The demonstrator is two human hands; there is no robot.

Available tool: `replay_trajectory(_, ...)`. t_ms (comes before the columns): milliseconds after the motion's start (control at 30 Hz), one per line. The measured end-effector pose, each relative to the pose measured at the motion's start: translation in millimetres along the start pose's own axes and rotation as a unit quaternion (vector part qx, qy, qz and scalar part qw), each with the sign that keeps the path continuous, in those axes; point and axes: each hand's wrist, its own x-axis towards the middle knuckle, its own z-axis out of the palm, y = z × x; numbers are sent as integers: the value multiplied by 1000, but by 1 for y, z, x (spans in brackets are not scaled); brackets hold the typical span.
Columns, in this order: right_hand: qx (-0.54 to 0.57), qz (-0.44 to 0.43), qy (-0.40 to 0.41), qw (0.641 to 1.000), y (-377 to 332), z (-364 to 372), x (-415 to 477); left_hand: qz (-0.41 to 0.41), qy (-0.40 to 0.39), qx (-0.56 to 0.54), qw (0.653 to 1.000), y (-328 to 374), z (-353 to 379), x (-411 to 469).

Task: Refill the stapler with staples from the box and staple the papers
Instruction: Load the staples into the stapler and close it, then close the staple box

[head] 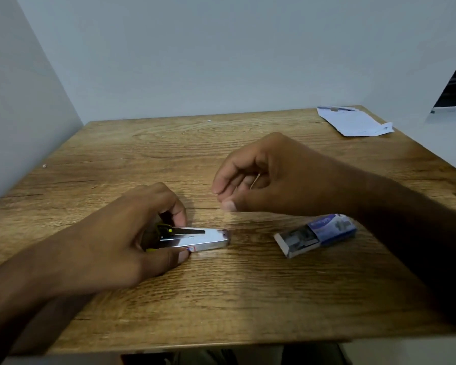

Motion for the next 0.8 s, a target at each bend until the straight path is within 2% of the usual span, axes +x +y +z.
replay_trajectory(100, -8, 11, -15, 1000, 2, -15, -7, 3, -23, 23, 999, 9, -7, 2)
replay_trajectory(300, -64, 61, -53, 995, 4, -46, -31, 55, 4, 45, 997, 54, -9, 21)
replay_trajectory(600, -192, 165, -128, 959, 1, -57, -77, 84, 23, 68, 994, 92, 31, 40)
replay_trajectory(700, -229, 173, -117, 951, 3, -50, -81, 81, 20, 95, 992, 96, 41, 42)
replay_trajectory(800, -215, 157, -84, 960, 8, -47, -84, 64, 22, 103, 992, 99, 45, 42)
